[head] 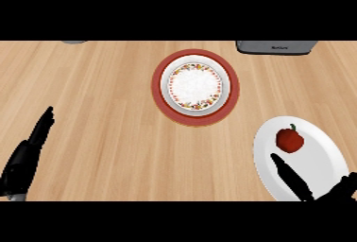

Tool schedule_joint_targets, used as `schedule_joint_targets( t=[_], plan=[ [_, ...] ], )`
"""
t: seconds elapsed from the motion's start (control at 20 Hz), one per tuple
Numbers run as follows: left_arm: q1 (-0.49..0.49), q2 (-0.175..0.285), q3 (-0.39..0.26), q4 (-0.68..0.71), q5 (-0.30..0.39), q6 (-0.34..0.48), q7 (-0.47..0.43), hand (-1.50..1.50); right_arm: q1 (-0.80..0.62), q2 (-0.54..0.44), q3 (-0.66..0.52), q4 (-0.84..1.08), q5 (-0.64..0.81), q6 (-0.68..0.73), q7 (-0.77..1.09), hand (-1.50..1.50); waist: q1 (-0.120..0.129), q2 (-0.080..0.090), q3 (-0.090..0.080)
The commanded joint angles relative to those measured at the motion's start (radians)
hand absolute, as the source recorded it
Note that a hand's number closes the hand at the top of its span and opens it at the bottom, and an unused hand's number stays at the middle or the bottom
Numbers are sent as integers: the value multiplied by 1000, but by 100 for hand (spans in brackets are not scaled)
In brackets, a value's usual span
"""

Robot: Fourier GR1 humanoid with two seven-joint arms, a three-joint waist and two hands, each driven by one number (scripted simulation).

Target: Pick the bell pepper from the plate and place it in the plate

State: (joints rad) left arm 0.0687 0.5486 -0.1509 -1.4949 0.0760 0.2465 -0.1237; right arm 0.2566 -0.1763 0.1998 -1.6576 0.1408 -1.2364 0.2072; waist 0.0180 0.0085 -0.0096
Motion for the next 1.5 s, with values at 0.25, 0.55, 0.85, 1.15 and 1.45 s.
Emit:
schedule_joint_targets(
  t=[0.25, 0.55, 0.85, 1.15, 1.45],
  plan=[
    [4, -23, 2, 17, -12, 3, -19, 0, -39, -274, 11, -47, 77, 218, 540, -150, 6, -1, 1],
    [0, -35, -8, 31, -27, -13, -36, 0, -190, -432, 22, -52, 127, 448, 888, -150, 7, -3, 4],
    [12, -43, 40, 68, -20, -51, -47, 0, -271, -403, 80, -105, 205, 540, 1064, -150, -13, -8, 8],
    [42, -65, 76, 36, -63, -57, -53, 0, -273, -345, 9, -22, 111, 617, 909, -150, -16, -9, 10],
    [60, -90, 68, -45, -93, -58, 18, 0, -404, -321, 8, 56, 89, 679, 958, -150, -11, -9, 9]
  ],
)
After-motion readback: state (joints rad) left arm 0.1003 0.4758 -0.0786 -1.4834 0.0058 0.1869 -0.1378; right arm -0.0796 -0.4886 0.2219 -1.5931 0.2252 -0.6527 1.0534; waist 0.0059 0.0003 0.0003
